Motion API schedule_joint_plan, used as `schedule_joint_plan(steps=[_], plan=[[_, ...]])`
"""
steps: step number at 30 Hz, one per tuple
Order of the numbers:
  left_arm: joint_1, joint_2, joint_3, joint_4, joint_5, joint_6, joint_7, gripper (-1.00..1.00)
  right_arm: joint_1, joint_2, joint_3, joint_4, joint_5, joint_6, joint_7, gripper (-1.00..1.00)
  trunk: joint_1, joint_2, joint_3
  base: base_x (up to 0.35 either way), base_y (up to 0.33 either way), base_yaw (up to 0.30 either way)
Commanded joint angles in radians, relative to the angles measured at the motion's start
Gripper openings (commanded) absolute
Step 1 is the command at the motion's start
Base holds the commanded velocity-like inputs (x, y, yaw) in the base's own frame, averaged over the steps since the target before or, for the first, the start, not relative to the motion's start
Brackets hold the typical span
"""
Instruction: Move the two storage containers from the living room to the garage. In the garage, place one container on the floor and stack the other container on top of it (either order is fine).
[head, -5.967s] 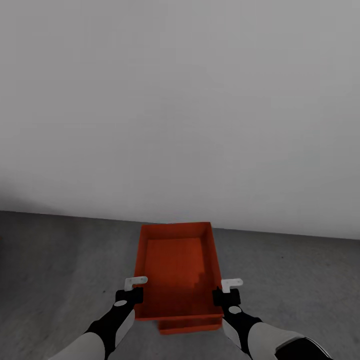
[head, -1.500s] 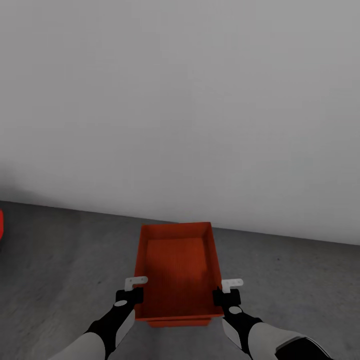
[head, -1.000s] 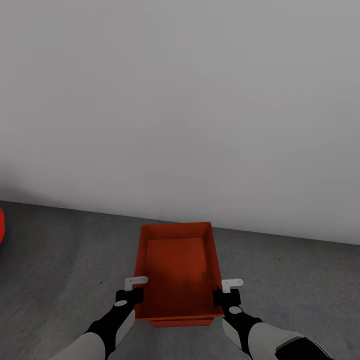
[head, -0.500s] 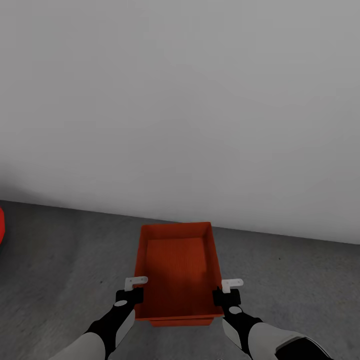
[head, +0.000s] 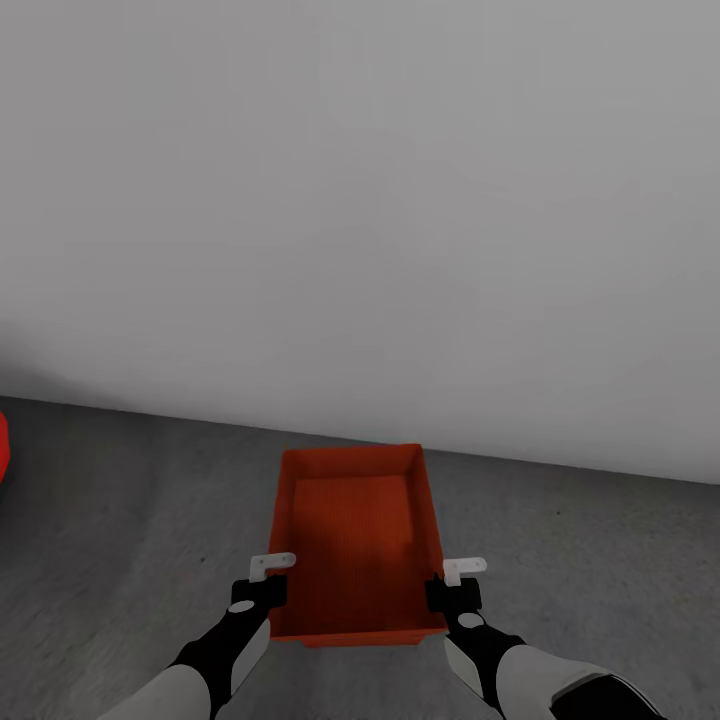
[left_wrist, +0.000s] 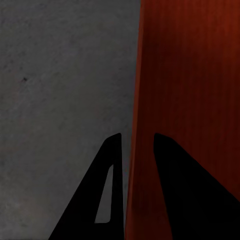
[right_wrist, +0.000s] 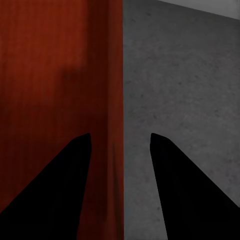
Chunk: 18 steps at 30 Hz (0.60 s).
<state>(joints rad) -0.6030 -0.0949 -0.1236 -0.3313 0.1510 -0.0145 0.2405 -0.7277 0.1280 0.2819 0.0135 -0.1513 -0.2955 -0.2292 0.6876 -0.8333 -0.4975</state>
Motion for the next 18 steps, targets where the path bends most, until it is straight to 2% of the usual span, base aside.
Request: schedule_joint_plan(steps=[1,18], plan=[[0.000,0.020,-0.004,0.001,0.018,-0.001,0.010,-1.00,-0.001,0.001,-0.037,-0.003,0.022,-0.082,0.008,-1.00,0.000,-0.001,-0.001,0.000,0.000,0.000],[0.000,0.020,-0.003,0.002,0.018,-0.009,0.010,-1.00,-0.001,0.001,-0.037,-0.003,0.022,-0.082,0.008,-1.00,0.000,-0.001,-0.001,0.029,0.000,0.000]])
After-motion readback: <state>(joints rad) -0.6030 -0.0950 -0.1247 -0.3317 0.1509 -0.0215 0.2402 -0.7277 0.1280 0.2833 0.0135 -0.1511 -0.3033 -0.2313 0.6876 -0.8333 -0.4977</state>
